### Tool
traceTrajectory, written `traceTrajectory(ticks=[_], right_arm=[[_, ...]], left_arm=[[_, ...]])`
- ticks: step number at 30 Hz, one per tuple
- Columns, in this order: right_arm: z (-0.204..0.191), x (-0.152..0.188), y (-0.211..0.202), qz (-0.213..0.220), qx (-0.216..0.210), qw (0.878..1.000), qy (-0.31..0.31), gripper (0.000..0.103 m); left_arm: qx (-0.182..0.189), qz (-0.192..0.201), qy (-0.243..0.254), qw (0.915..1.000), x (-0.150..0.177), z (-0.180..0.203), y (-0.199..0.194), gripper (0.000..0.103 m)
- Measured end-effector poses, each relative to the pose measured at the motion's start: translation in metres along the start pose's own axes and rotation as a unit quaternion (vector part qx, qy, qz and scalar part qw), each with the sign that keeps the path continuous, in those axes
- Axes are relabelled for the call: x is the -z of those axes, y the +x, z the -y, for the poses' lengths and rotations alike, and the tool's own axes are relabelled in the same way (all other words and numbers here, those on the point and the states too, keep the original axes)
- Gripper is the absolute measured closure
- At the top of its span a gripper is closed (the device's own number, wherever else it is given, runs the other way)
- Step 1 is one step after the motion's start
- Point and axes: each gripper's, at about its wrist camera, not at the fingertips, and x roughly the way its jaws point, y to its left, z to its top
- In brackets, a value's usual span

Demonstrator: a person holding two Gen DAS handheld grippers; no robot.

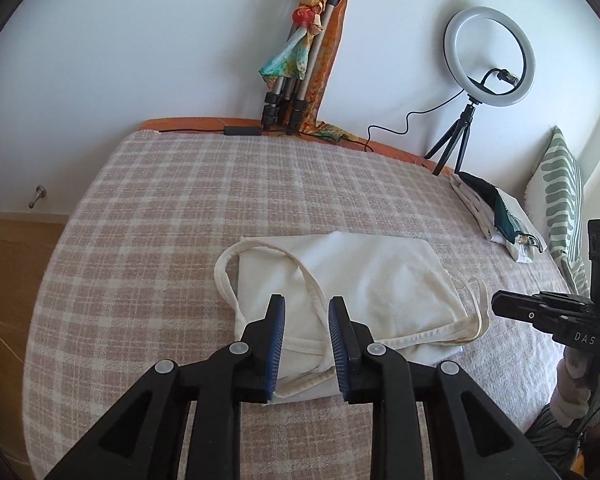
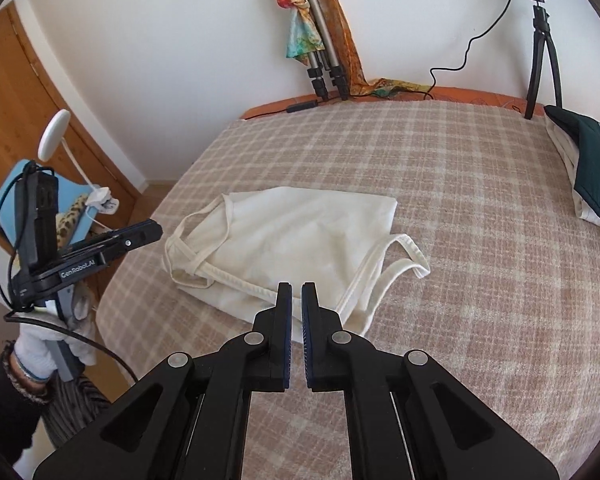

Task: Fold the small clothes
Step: 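Fold the strap end over onto the folded hem with both tools, then open both tools and lift them off the folded camisole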

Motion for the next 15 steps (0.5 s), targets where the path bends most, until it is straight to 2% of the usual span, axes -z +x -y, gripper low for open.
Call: traceTrajectory(ticks=[4, 7, 10, 13, 15], right_arm=[[0.003, -0.005, 0.04, -0.02, 0.017, 1.0, 0.003, 0.098], [0.005, 0.001, 0.061, -0.04, 0.032, 0.999, -0.002, 0.098], [0.013, 0.014, 0.065, -0.06, 0.035, 0.998, 0.0, 0.099], [0.021, 0.026, 0.058, -0.075, 0.018, 0.997, 0.005, 0.101], [0.017, 0.03, 0.051, -0.074, 0.042, 0.996, -0.02, 0.101]], left_arm=[[-0.015, -0.026, -0.025, 0.9992, -0.008, -0.002, 0.033, 0.081], [-0.013, -0.056, -0.048, 0.9972, 0.002, -0.011, 0.05, 0.081], [-0.023, -0.074, -0.033, 0.9964, 0.025, -0.016, 0.05, 0.082], [-0.024, -0.065, -0.017, 0.9975, 0.042, -0.016, 0.036, 0.08], [-0.031, -0.063, -0.009, 0.9975, 0.049, -0.014, 0.027, 0.081]])
